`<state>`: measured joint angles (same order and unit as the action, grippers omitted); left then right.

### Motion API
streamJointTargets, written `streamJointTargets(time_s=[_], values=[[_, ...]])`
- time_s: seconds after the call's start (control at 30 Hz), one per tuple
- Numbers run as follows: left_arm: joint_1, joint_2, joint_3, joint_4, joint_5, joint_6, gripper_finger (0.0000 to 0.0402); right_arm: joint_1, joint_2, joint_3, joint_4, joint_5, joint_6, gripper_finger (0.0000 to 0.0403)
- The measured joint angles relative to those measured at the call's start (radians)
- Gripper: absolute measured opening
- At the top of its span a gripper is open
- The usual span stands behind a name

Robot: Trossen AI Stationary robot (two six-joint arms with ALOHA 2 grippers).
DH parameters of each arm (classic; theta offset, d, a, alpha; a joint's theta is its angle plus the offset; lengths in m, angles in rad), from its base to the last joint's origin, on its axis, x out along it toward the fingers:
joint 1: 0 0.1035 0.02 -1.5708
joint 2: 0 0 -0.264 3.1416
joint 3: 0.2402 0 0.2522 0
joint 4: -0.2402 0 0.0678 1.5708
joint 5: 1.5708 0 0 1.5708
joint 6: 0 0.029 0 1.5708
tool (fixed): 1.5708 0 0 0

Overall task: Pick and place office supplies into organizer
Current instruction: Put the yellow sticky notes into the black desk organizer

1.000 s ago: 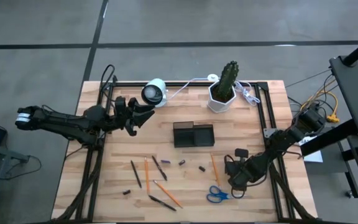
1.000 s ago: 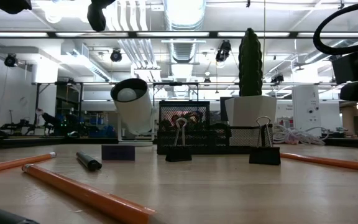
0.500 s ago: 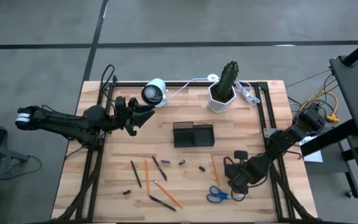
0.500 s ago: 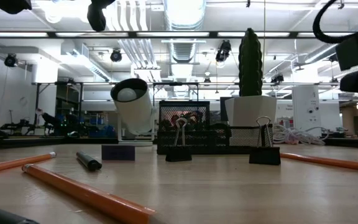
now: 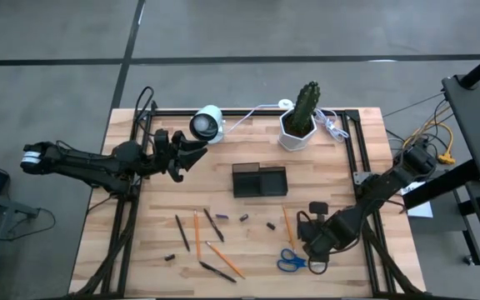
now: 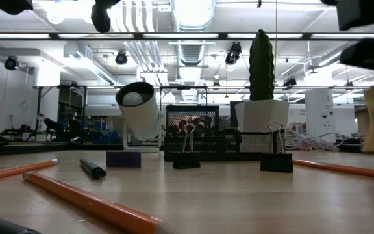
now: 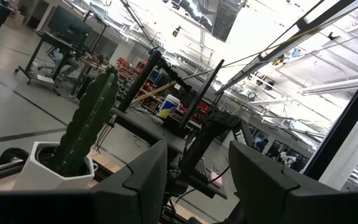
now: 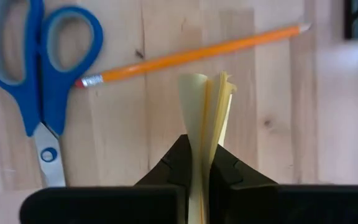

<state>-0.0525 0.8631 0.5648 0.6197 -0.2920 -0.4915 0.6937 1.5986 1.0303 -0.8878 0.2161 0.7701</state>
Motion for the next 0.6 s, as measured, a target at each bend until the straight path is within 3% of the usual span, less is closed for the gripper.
streamJointTargets(time_s=[0.6], values=[[0.0, 0.0, 0.0, 0.0, 0.0, 0.0, 0.0157, -0.048, 0.001, 0.095, -0.052, 0.233, -0.181, 0.0009]])
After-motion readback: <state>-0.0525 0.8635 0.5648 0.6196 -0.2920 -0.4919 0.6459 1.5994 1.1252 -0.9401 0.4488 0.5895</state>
